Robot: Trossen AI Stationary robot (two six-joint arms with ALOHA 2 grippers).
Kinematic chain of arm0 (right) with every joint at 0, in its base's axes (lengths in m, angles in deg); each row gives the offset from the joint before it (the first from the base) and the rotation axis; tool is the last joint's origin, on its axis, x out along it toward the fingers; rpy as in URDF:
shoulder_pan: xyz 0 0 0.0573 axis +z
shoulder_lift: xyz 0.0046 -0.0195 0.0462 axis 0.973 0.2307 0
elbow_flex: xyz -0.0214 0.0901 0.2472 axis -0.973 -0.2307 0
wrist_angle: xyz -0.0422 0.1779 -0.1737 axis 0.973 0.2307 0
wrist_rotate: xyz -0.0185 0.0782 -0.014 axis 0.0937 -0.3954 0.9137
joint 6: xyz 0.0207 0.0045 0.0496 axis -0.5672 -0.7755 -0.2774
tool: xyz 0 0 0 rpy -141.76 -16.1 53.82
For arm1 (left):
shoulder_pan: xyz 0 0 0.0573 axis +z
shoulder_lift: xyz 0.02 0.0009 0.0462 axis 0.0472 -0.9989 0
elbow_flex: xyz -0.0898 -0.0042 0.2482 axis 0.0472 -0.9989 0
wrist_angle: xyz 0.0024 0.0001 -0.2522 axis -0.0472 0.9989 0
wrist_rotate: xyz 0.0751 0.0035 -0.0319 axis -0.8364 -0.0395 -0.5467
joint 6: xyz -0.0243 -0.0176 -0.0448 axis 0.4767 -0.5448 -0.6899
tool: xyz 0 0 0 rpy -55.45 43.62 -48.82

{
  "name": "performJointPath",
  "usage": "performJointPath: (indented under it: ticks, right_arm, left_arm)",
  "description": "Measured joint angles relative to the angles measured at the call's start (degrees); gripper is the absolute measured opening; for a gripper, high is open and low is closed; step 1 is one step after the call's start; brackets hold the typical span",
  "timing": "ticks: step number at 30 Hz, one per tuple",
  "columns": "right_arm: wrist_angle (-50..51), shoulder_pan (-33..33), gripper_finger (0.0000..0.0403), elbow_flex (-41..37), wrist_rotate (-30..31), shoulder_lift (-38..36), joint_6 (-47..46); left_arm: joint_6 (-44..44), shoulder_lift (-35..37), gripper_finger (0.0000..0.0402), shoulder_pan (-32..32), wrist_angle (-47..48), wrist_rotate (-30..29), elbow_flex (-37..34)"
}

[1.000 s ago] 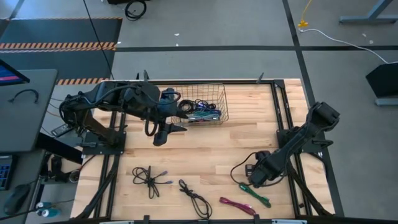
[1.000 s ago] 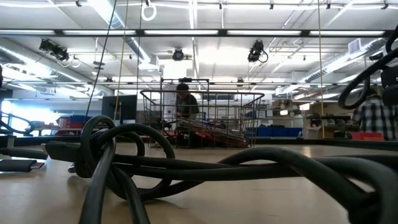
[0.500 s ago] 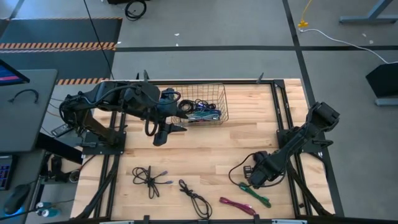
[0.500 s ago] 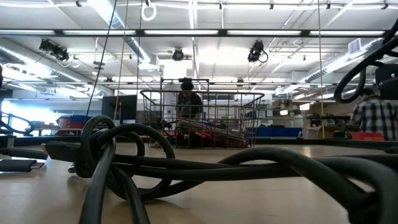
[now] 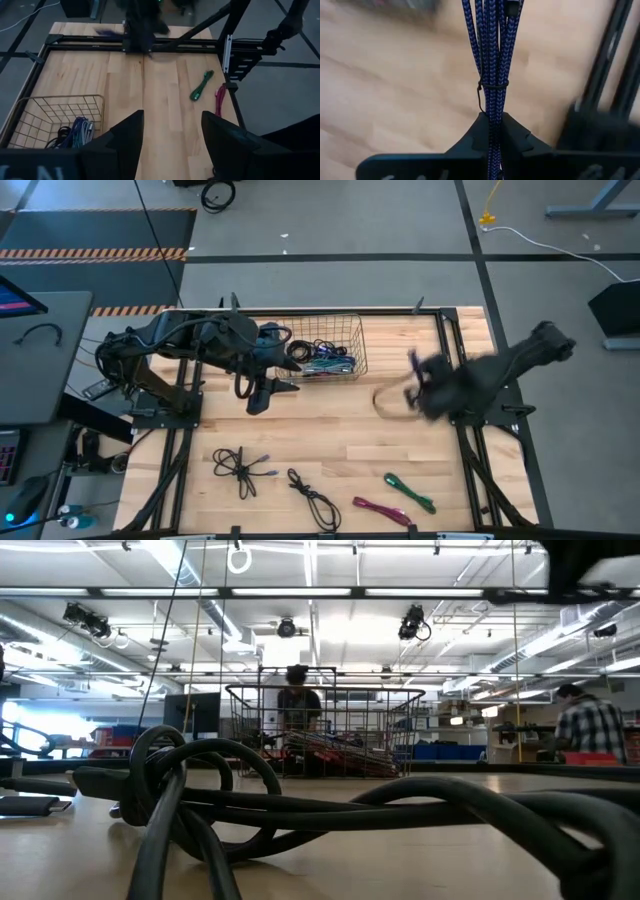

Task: Pick and place USB-C Cables
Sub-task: Put the violet charger cable into the wire basket

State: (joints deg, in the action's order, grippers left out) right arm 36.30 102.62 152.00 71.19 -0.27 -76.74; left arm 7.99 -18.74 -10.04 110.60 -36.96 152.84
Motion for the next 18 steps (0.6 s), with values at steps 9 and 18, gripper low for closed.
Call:
performJointPath:
  ticks: [9, 18]
  right_arm:
    - [-14.49, -34.25, 0.0022, 16.70, 5.66, -9.51, 57.71]
    - [-39.12, -57.78, 0.0021, 25.26, -31.23, 1.52, 88.68]
  left_arm:
    - [-3.05, -0.01, 0.0206, 0.00, -0.20, -1.19, 0.00]
    - [-6.68, -0.02, 0.0206, 0.00, -0.63, -3.84, 0.00]
